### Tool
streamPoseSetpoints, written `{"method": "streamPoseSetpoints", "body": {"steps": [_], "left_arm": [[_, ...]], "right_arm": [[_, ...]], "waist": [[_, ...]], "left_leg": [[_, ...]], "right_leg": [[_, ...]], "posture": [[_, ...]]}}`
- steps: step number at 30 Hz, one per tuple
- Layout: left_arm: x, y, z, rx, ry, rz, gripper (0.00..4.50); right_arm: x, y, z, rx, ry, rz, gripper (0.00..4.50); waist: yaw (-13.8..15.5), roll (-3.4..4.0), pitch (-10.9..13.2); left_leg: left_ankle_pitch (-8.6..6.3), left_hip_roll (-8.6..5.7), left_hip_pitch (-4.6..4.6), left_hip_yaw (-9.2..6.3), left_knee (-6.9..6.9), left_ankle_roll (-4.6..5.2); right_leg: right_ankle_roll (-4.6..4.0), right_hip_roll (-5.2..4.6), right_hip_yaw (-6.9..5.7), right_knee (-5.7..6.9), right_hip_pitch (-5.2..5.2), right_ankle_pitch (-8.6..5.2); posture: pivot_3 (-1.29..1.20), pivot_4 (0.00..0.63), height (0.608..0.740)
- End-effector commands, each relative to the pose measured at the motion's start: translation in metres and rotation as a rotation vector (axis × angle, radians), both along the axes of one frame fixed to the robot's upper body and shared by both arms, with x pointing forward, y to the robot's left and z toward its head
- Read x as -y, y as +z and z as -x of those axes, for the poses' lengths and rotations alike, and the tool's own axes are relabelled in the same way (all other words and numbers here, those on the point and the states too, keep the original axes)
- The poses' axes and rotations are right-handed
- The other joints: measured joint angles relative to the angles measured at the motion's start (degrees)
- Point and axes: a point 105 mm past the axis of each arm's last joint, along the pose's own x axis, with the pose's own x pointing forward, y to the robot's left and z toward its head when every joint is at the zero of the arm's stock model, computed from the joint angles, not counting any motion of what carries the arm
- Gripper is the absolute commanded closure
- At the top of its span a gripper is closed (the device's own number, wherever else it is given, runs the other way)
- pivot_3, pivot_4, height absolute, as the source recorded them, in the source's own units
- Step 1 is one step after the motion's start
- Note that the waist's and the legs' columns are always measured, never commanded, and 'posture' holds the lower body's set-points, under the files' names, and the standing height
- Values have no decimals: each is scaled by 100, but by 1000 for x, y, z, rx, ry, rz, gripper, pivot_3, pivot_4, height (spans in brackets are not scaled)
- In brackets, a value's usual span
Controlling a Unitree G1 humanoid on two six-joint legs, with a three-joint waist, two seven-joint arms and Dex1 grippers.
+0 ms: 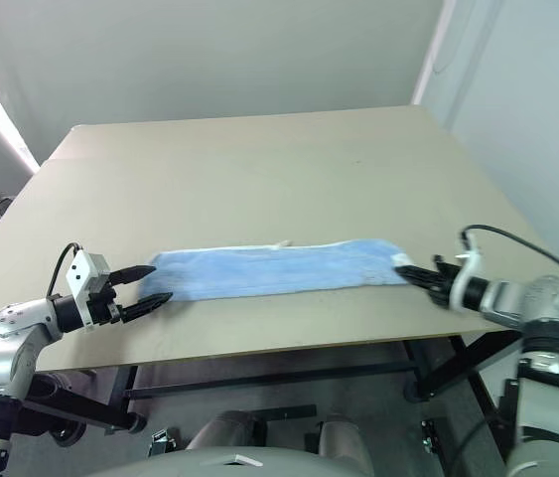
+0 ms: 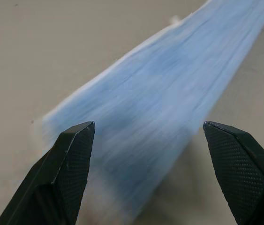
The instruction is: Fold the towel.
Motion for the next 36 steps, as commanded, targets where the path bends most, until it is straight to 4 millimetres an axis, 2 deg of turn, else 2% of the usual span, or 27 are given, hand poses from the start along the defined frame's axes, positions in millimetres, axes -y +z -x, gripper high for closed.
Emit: {"method": "streamPoseSetpoints", "body": {"steps": [1, 3, 6, 12, 20, 23, 26, 29, 32, 34, 36], "left_arm": [[4, 6, -5, 41, -10, -6, 605], [5, 5, -7, 41, -12, -5, 605], [5, 7, -9, 43, -13, -6, 605], [2, 8, -10, 42, -18, -21, 605], [1, 8, -9, 38, -14, -27, 605], [3, 7, -9, 36, -14, -26, 605], [4, 6, -9, 39, -12, -24, 605], [4, 6, -9, 43, -7, -22, 605], [6, 5, -9, 44, -6, -20, 605], [6, 5, -8, 45, -5, -19, 605], [6, 5, -8, 46, -6, -22, 605]], "right_arm": [[14, 29, -10, 133, 114, 188, 4457], [12, 43, -13, 198, 212, 264, 4457], [-6, 60, -16, 304, 389, 340, 4457], [-77, 89, -15, 488, 658, 333, 4457], [-161, 94, -3, 579, 899, 202, 4457], [-184, 89, -6, 585, 953, 174, 4457], [-205, 71, -16, 570, 976, 166, 4457], [-214, 58, -19, 544, 992, 148, 4457], [-224, 35, -18, 513, 1044, 186, 4457], [-228, 28, -21, 508, 1046, 206, 3994], [-231, 31, -17, 540, 1076, 184, 3441]], "waist": [[-46, 5, -2], [-106, 16, 2], [-143, 22, 4], [-126, 21, 5], [-80, 16, 7], [-86, 16, 7], [-112, 10, 3], [-79, 9, 3], [-78, 6, 1], [-88, 6, 1], [-91, 7, 2]], "left_leg": [[1, 4, -3, 6, -8, 5], [2, 14, -6, 12, -15, 7], [2, 21, -3, 16, -11, 6], [-3, 22, 3, 13, 6, -3], [-4, 18, -6, 9, 2, -5], [-5, 18, -6, 9, 3, -7], [-6, 19, -3, 9, 2, -9], [-1, 20, -3, 8, -1, -1], [0, 11, -7, 6, 0, 2], [0, 11, -6, 8, 0, 1], [0, 13, -5, 8, 1, 0]], "right_leg": [[4, 2, 6, 2, 2, -1], [10, 13, 13, 7, -9, 0], [22, 21, 18, 28, -17, 4], [9, 20, 19, 34, -9, -4], [9, 13, 25, 27, -14, -4], [8, 12, 25, 28, -14, -4], [7, 14, 25, 30, -16, -3], [7, 17, 24, 31, -21, -2], [17, 10, 23, 30, -42, 4], [19, 11, 22, 31, -42, 5], [18, 15, 22, 37, -45, 6]], "posture": [[0, 0, 740], [0, 0, 740], [0, 0, 740], [0, 0, 740], [0, 0, 740], [0, 0, 740], [0, 0, 740], [0, 0, 740], [0, 0, 740], [0, 0, 740], [0, 0, 740]]}}
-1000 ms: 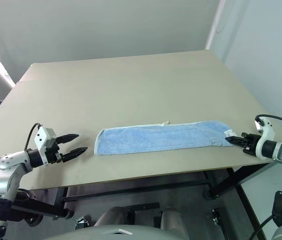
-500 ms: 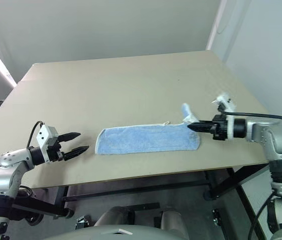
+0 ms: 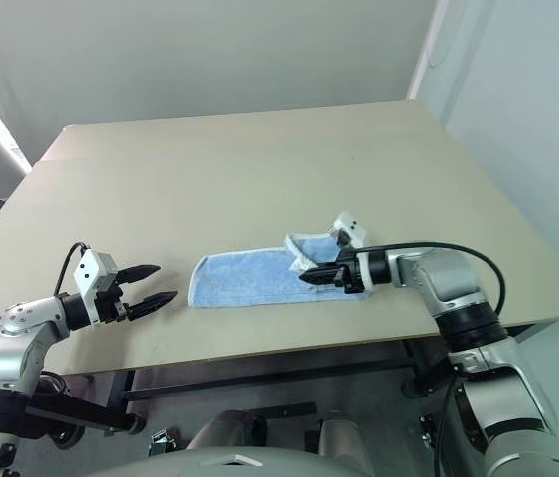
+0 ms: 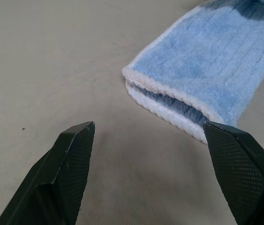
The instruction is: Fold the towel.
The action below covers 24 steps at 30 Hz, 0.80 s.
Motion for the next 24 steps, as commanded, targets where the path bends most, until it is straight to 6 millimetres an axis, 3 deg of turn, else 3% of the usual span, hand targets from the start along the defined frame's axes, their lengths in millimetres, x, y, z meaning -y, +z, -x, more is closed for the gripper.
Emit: {"method": "streamPoseSetpoints", "body": {"steps": [1, 5, 7, 11, 17, 24], "left_arm": [[1, 10, -1, 47, -8, -13, 605], [-4, 12, 1, 48, 3, -13, 605], [-6, 12, 1, 47, 9, -13, 605], [-5, 12, -1, 52, 12, -16, 605], [-2, 12, -8, 50, 19, -4, 605], [-2, 4, -15, -40, 88, 24, 605]], "right_arm": [[-5, 17, 0, 80, 58, -40, 3131], [3, 52, -2, 150, 43, -177, 1611], [6, 62, -12, 175, -19, -222, 941], [5, 62, -39, 237, -186, -341, 941], [-7, 10, -47, 228, -194, -250, 941], [-15, -51, -34, 271, -121, -61, 941]], "waist": [[-1, 0, 0], [2, 0, 0], [3, -1, -1], [-16, -9, -6], [-14, -6, -6], [-68, -6, -9]], "left_leg": [[0, 0, 0, 0, 0, 0], [1, 3, 1, -1, 0, 0], [1, 2, 1, -1, 0, 0], [-4, 5, 13, -2, -1, -8], [7, 1, 17, -5, -1, -5], [11, -2, 22, -5, -1, -9]], "right_leg": [[0, 2, 0, 2, -1, 0], [3, 5, -1, 2, -1, 2], [4, 4, 0, 1, 0, 3], [-8, 10, 0, 1, 9, 3], [-5, 20, 1, 6, 22, 10], [1, 26, 6, 15, 16, 13]], "posture": [[0, 0, 740], [0, 0, 740], [0, 0, 740], [0, 0, 740], [0, 0, 740], [0, 0, 740]]}}
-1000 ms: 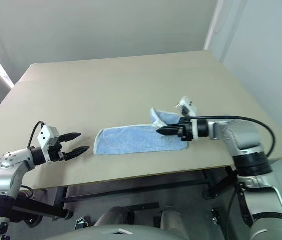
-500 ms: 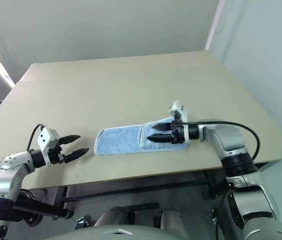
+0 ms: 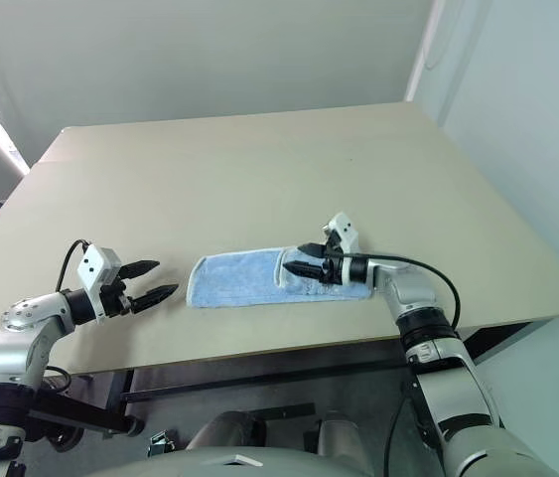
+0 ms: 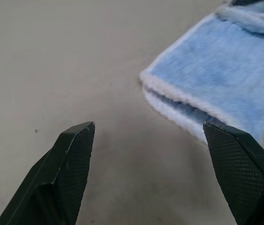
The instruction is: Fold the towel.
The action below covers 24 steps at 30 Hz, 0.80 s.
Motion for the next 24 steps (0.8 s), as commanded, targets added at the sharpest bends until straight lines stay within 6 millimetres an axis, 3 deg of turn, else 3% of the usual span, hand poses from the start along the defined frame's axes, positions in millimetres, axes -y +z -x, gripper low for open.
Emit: {"method": "streamPoseSetpoints", "body": {"steps": [1, 3, 6, 9, 11, 14, 16, 19, 21, 24], "left_arm": [[1, 12, -4, 10, 1, 20, 605], [-1, 17, -4, 3, 10, 40, 605], [-3, 19, -1, -18, 3, 38, 605], [-3, 21, 0, -43, -4, 59, 605], [-4, 25, -6, -33, 35, 81, 605], [-1, 24, -11, -54, 53, 114, 34], [4, 20, -10, -105, 44, 145, 34], [15, 11, -7, -253, 50, 211, 34], [23, 0, -1, -359, 32, 201, 34], [38, 0, 3, -462, -6, 293, 34]], "right_arm": [[-5, -14, 6, 31, 42, 53, 941], [-5, -17, 7, 23, 48, 45, 941], [-4, -11, 7, 15, 69, -5, 70], [2, 30, -7, -13, 13, -241, 28], [7, 52, -9, 16, 26, -290, 28], [11, 81, -7, 46, 47, -351, 0], [14, 97, -2, 54, 55, -390, 0], [17, 108, 2, 17, 40, -420, 0], [18, 108, 1, -85, 7, -417, 0], [18, 106, 0, -187, -32, -424, 0]], "waist": [[-51, -2, -2], [-103, -2, -2], [-111, -2, -2], [-107, 0, -1], [-101, 5, 2], [-99, 5, 2], [-99, 5, 2], [-116, 5, 2], [-107, 5, 2], [-100, 5, 2]], "left_leg": [[1, 1, 5, 0, 0, -2], [1, 3, 33, -3, -2, -5], [-7, 4, 89, -4, -8, -18], [-7, 3, 88, -10, -4, -18], [-6, 2, 86, -10, -3, -17], [-4, 3, 74, -14, -6, -13], [-3, 3, 73, -14, -13, -12], [-2, 3, 71, -13, -18, -10], [-2, 3, 70, -15, -16, -10], [-6, 3, 70, -15, -9, -16]], "right_leg": [[0, 2, 3, 4, 11, 0], [-1, 4, 2, 4, 26, -1], [-20, 3, 2, 1, 74, -15], [-21, -1, 2, 3, 74, -14], [-22, -1, 2, 4, 71, -13], [-19, -3, 3, 4, 57, -12], [-7, -4, 3, 3, 53, -5], [-3, -5, 5, 3, 52, -4], [-3, -4, 5, 3, 51, -5], [-21, -6, 5, 1, 53, -14]], "posture": [[0, 0, 740], [0, 0, 740], [0, 0, 740], [0, 0, 740], [0, 0, 740], [0, 0, 740], [0, 0, 740], [0, 0, 740], [0, 0, 740], [0, 0, 740]]}}
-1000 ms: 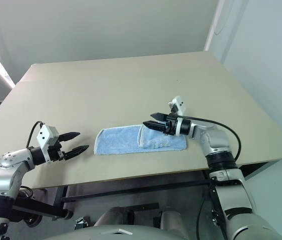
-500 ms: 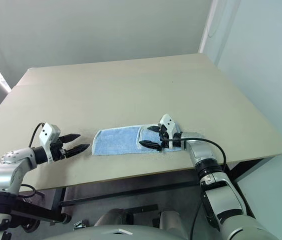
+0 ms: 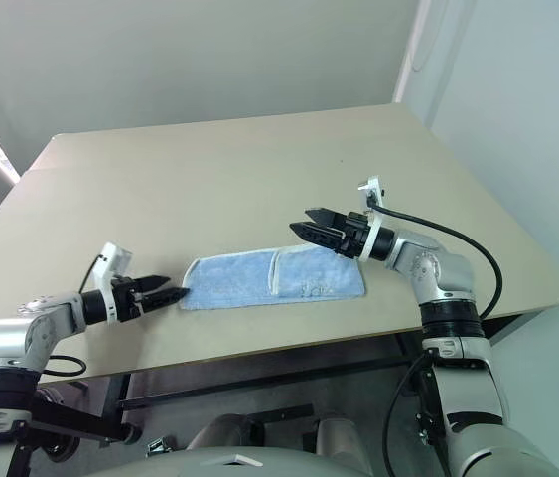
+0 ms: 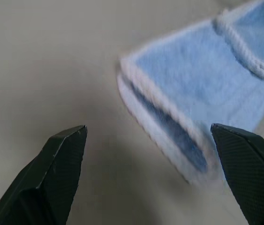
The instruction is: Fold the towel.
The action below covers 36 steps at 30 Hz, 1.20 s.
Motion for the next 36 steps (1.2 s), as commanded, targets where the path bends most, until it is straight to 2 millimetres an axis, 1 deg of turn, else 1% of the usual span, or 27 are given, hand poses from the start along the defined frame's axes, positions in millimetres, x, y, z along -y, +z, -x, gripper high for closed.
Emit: {"method": "streamPoseSetpoints", "body": {"steps": [1, 5, 8, 12, 17, 19, 21, 26, 28, 30, 31, 34, 36], "left_arm": [[22, 8, 2, -83, -59, 106, 34], [32, -3, -2, -192, -51, 112, 34], [45, -8, 1, -249, -98, 113, 34], [54, -14, 4, -269, -151, 79, 34], [60, -12, 3, -269, -177, 95, 34], [60, -11, 4, -267, -184, 96, 432], [61, -9, 3, -257, -189, 110, 957], [63, 5, -2, -210, -186, 170, 2762], [60, 8, -4, -199, -175, 174, 3502], [52, 10, -4, -183, -153, 179, 4227], [47, 12, -5, -174, -138, 186, 4455], [29, 13, -2, -168, -106, 145, 4455], [12, 18, -2, -158, -63, 120, 4455]], "right_arm": [[-2, 19, -3, -46, -14, -62, 0], [-3, 19, -4, -71, -33, -65, 0], [-5, 17, -3, -71, -40, -53, 0], [-7, 15, -2, -69, -48, -36, 0], [-5, 14, -2, -58, -63, -24, 0], [-4, 14, -1, -51, -68, -19, 0], [-2, 13, -1, -42, -71, -10, 0], [1, 11, 3, -3, -66, 25, 0], [2, 11, 5, 3, -62, 33, 0], [3, 10, 9, 12, -49, 39, 0], [3, 10, 12, 14, -34, 43, 0], [9, 10, 24, 4, 23, 56, 0], [13, 8, 29, 8, 36, 77, 0]], "waist": [[11, 2, 1], [33, 3, 0], [39, 5, -1], [88, 6, -2], [157, 8, -4], [153, 8, -4], [147, 8, -4], [134, 8, -3], [128, 6, -2], [121, 6, -2], [117, 6, -2], [95, 6, -2], [63, 6, -2]], "left_leg": [[-1, -2, 0, 1, 0, -2], [-1, -6, -2, 0, 4, -2], [0, -8, -1, 0, 3, 0], [-1, -11, -1, 1, 3, -1], [-1, -11, -2, 0, 1, -1], [-2, -12, -4, 0, 0, 0], [-3, -12, -8, 1, 0, 2], [2, -10, -39, 0, 2, 9], [6, -9, -61, -1, 5, 13], [7, -6, -75, -3, 5, 13], [8, -5, -76, -3, 4, 13], [8, -4, -81, -2, 4, 13], [7, -5, -81, -1, 4, 13]], "right_leg": [[0, -3, 0, -1, 2, 0], [2, -8, -1, -4, 6, 0], [3, -8, -2, -7, 7, 1], [4, -11, -2, -12, 10, 1], [4, -12, -2, -17, 10, 0], [5, -13, -1, -20, 10, 0], [5, -13, -1, -21, 7, 0], [5, -11, -1, -18, -3, 1], [19, -9, -1, -15, -23, 9], [19, -6, -1, -12, -39, 10], [19, -6, 0, -11, -42, 11], [18, -5, 0, -11, -47, 10], [13, -6, 0, -13, -46, 7]], "posture": [[0, 0, 740], [0, 0, 740], [0, 0, 740], [0, 0, 740], [0, 0, 740], [0, 0, 740], [0, 0, 740], [0, 0, 740], [0, 0, 740], [0, 0, 740], [0, 0, 740], [0, 0, 740], [0, 0, 740]]}}
